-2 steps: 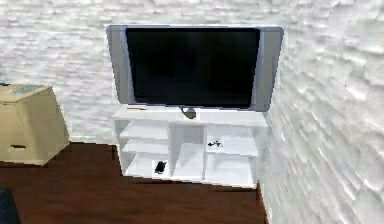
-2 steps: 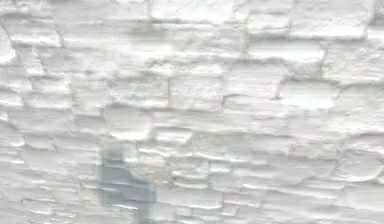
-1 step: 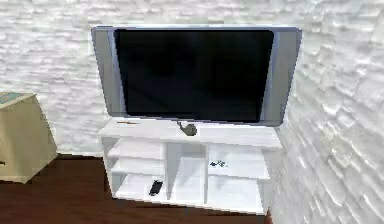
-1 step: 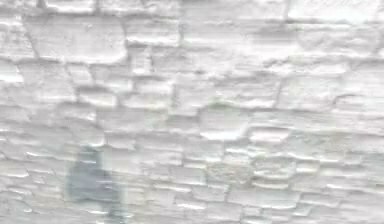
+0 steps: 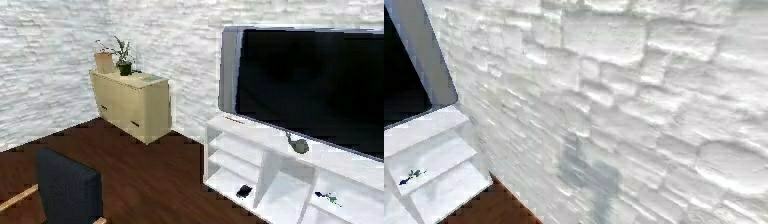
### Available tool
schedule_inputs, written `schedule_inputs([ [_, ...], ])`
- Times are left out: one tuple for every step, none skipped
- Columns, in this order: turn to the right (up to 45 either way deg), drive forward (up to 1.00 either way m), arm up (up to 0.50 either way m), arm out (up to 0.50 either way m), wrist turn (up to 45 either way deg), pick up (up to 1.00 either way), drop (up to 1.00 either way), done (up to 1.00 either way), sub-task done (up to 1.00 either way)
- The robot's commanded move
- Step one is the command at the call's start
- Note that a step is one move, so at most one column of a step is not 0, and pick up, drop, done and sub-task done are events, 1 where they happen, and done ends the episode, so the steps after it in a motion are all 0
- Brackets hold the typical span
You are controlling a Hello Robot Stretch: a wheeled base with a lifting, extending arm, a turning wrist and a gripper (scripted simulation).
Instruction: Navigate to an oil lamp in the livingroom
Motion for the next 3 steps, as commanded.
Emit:
schedule_inputs([
  [0.0, 0.85, 0.0, 0.0, 0.0, 0.0, 0.0, 0.0, 0.0],
  [45.0, 0.0, 0.0, 0.0, 0.0, 0.0, 0.0, 0.0, 0.0],
  [27.0, 0.0, 0.0, 0.0, 0.0, 0.0, 0.0, 0.0, 0.0],
])
